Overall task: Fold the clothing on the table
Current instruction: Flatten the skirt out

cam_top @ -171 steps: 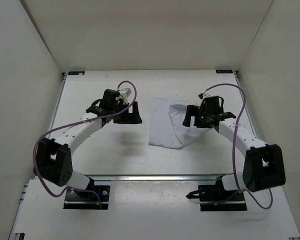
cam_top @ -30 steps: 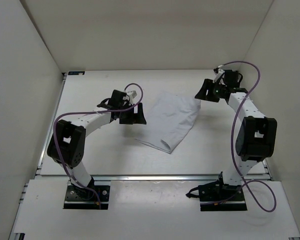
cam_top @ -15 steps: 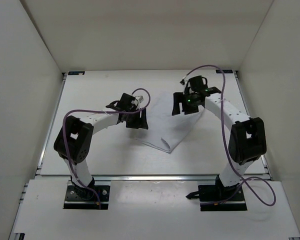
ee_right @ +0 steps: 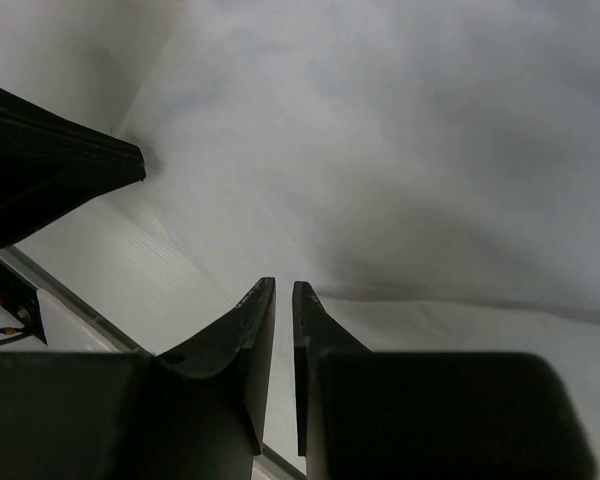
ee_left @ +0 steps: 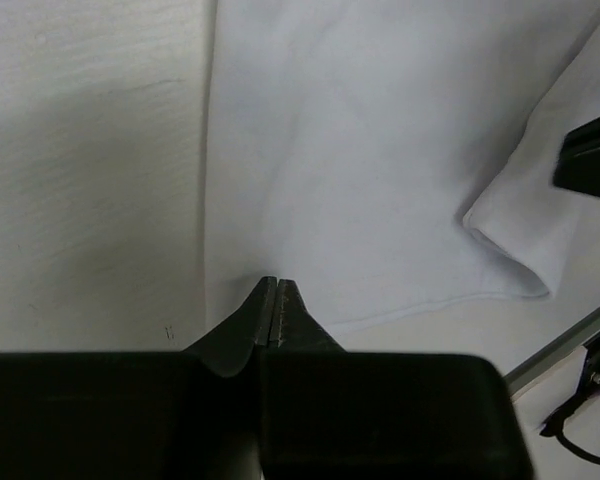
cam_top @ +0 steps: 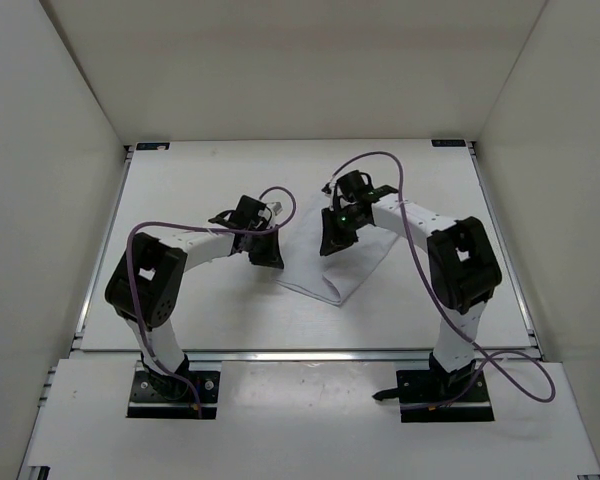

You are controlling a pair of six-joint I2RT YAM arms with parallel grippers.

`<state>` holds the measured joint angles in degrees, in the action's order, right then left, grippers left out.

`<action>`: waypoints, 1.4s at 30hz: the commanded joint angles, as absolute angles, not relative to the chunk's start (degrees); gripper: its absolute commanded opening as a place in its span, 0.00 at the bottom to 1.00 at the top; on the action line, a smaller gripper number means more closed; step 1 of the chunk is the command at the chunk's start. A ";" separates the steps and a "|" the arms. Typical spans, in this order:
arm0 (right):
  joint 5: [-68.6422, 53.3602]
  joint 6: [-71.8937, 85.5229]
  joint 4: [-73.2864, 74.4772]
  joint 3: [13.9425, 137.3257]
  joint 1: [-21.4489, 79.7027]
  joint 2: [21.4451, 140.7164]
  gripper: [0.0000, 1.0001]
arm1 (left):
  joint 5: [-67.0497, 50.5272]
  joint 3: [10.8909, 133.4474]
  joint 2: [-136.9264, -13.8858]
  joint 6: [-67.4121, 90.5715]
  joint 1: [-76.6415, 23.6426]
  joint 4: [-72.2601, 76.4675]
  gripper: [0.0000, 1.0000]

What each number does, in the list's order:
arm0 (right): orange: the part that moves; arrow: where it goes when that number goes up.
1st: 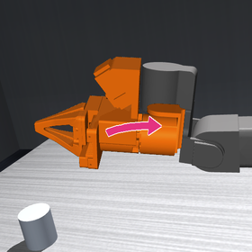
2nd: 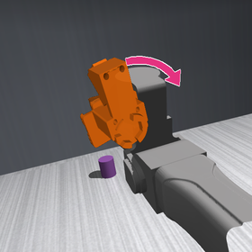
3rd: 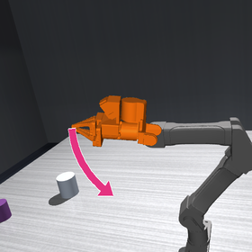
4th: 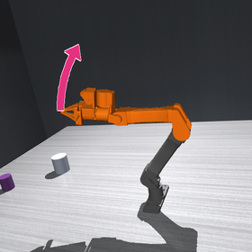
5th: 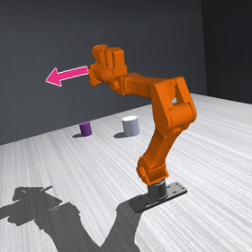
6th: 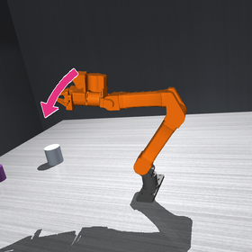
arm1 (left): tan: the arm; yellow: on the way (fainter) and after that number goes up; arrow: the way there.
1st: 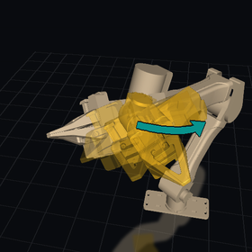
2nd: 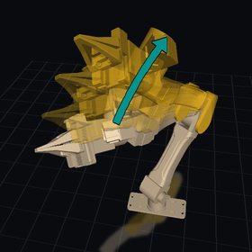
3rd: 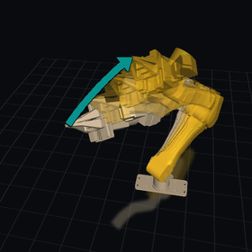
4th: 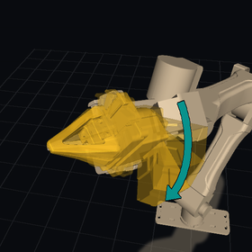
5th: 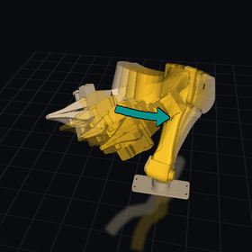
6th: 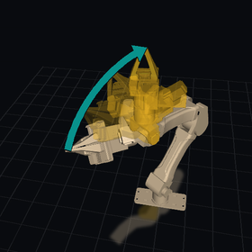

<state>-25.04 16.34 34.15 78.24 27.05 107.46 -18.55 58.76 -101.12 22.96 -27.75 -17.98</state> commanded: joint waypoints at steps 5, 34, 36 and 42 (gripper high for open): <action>-23.13 15.29 37.87 84.72 32.34 112.14 0.05 | -18.46 55.90 -97.30 23.20 -28.12 -16.17 0.00; -5.45 14.85 44.39 57.49 22.25 93.01 0.00 | -13.45 57.30 -99.93 22.15 -27.16 -18.98 0.00; -6.06 14.85 44.74 52.84 20.05 88.87 0.00 | -13.71 57.31 -100.72 21.97 -26.90 -19.16 0.00; -5.36 15.47 47.10 48.08 14.51 79.03 0.04 | -13.62 58.54 -100.46 21.27 -27.16 -20.30 0.00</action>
<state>-6.39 15.11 46.13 48.16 16.21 83.07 -14.83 56.80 -100.88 22.44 -27.46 -19.33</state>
